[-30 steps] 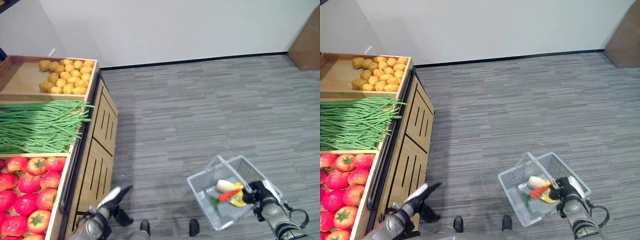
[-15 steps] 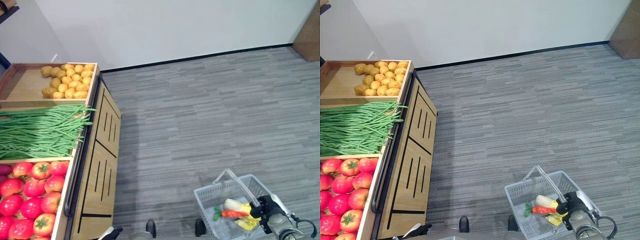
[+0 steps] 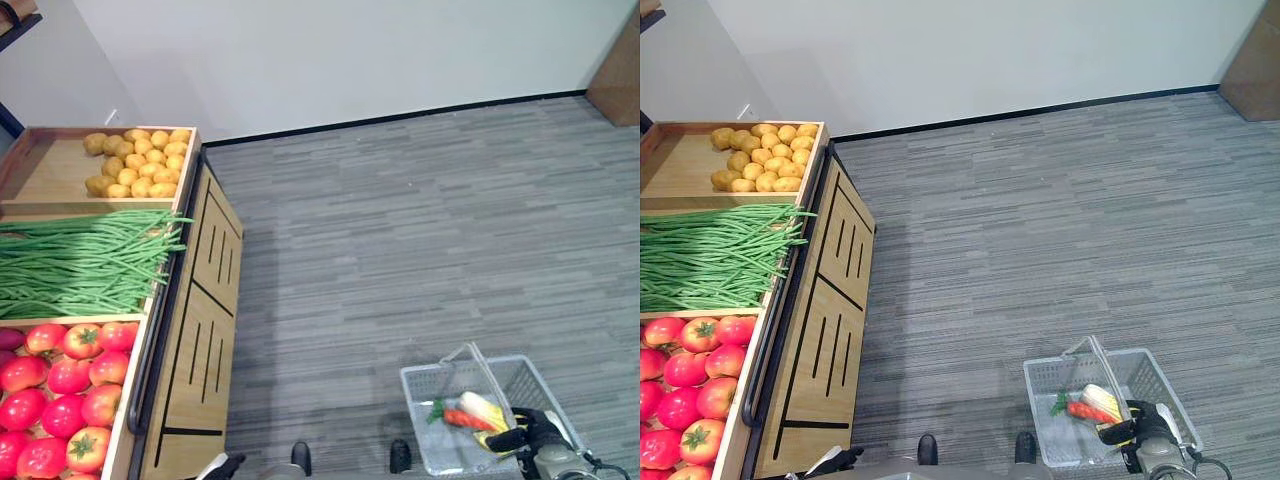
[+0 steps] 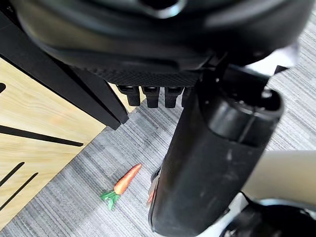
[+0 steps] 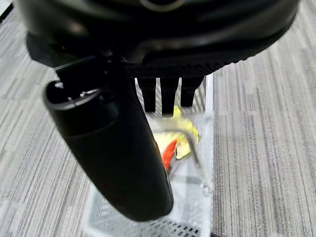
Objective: Get the vegetables into the basket
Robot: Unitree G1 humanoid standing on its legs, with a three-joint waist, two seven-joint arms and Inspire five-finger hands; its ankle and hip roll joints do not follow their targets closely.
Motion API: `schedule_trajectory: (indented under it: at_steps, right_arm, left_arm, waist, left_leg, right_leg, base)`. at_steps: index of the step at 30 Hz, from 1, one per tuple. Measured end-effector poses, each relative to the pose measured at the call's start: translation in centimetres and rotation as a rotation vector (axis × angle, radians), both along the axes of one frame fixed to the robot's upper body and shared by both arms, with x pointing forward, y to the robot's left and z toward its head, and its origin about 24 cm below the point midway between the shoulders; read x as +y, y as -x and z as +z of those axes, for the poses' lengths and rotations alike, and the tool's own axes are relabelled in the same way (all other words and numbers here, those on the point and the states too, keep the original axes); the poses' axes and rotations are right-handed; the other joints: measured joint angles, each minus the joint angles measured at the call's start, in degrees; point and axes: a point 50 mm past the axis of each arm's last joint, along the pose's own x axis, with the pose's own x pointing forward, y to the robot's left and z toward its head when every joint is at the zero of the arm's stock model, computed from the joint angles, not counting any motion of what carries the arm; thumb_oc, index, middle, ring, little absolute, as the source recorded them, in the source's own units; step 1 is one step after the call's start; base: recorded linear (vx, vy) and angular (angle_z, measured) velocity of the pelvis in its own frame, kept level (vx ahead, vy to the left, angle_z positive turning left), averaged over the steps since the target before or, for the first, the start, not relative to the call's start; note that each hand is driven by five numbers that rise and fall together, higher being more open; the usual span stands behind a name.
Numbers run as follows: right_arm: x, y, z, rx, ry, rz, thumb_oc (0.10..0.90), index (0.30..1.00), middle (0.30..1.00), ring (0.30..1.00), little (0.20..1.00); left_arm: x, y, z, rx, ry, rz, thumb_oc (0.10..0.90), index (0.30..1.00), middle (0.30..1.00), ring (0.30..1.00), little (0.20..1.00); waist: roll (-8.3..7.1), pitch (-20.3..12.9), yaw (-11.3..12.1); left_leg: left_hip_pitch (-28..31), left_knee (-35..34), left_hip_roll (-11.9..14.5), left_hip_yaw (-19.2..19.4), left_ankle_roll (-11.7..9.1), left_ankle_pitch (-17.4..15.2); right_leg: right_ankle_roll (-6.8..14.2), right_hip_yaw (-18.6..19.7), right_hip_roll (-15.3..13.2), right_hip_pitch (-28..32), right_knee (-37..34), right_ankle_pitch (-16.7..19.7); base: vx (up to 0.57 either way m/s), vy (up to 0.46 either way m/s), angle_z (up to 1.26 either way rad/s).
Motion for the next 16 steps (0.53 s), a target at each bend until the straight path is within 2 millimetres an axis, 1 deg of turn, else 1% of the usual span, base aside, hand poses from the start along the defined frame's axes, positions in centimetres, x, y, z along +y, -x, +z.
schedule_trajectory:
  at_steps: [3,4,9,10,14,15,16]
  right_arm:
    - [0.0,0.1,0.0,0.001,0.0,-0.006,0.9,1.0,1.0,1.0,1.0]
    - [-0.1,0.3,0.0,-0.001,-0.001,-0.013,0.9,1.0,1.0,1.0,1.0]
    - [0.4,2.0,-0.8,0.038,-0.024,-0.027,0.9,1.0,1.0,1.0,1.0]
    - [0.9,2.7,-1.2,0.054,-0.038,-0.028,0.9,1.0,1.0,1.0,1.0]
    - [3.0,4.3,-2.6,0.112,-0.103,-0.002,0.9,1.0,1.0,1.0,1.0]
    - [3.5,4.3,-2.8,0.114,-0.115,0.016,0.9,1.0,1.0,1.0,1.0]
    - [5.0,4.6,-3.5,0.145,-0.161,0.062,0.9,1.0,1.0,1.0,1.0]
  left_arm:
    - [0.0,0.0,0.0,0.0,0.0,0.0,0.9,1.0,1.0,1.0,1.0]
    - [0.0,0.0,0.0,-0.001,0.0,0.003,0.9,1.0,1.0,1.0,1.0]
    - [0.1,0.1,0.0,0.006,-0.005,0.011,0.9,1.0,1.0,1.0,1.0]
    - [0.3,0.3,0.0,0.01,-0.008,0.025,0.9,1.0,1.0,1.0,1.0]
    - [0.5,0.4,0.0,0.014,-0.015,0.048,0.9,1.0,1.0,1.0,1.0]
    - [0.6,0.5,0.0,0.016,-0.017,0.061,0.9,1.0,1.0,1.0,1.0]
    - [0.8,0.6,0.0,0.018,-0.018,0.08,0.9,1.0,1.0,1.0,1.0]
  waist:
    - [-0.42,0.2,-0.2]
    - [-0.54,0.3,-0.3]
    - [-0.61,0.3,-0.4]
    - [-0.74,0.2,-0.4]
    - [-1.35,-0.1,-0.9]
    - [-1.56,-0.2,-1.0]
    - [-2.11,-0.7,-1.2]
  left_leg:
    - [0.4,0.0,0.0,0.0,0.0,-0.2]
    - [0.4,0.0,0.0,0.0,0.4,-0.6]
    - [0.9,0.0,0.0,0.0,0.1,-0.5]
    - [1.0,0.0,0.0,0.0,0.1,-0.5]
    - [1.6,0.0,-0.1,0.0,0.1,-0.7]
    - [1.7,0.0,-0.1,0.0,0.1,-0.7]
    - [1.8,0.0,0.0,0.0,0.1,-0.8]
  right_leg:
    - [-0.1,0.0,0.0,0.2,0.0,-0.1]
    - [-0.1,0.0,0.0,0.2,0.0,-0.1]
    - [-0.1,0.0,0.0,0.6,0.0,-0.2]
    - [-0.2,-0.1,0.0,0.8,0.0,-0.2]
    - [-0.4,-0.1,-0.1,1.4,0.0,-0.2]
    - [-0.4,-0.1,0.0,1.5,0.0,-0.2]
    - [-0.3,-0.1,0.0,1.6,0.0,-0.4]
  base:
    - [0.0,0.0,0.0]
    - [0.0,0.0,0.0]
    - [0.0,0.0,0.0]
    - [0.0,0.0,0.0]
    - [0.0,0.0,0.0]
    - [0.0,0.0,0.0]
    - [0.0,0.0,0.0]
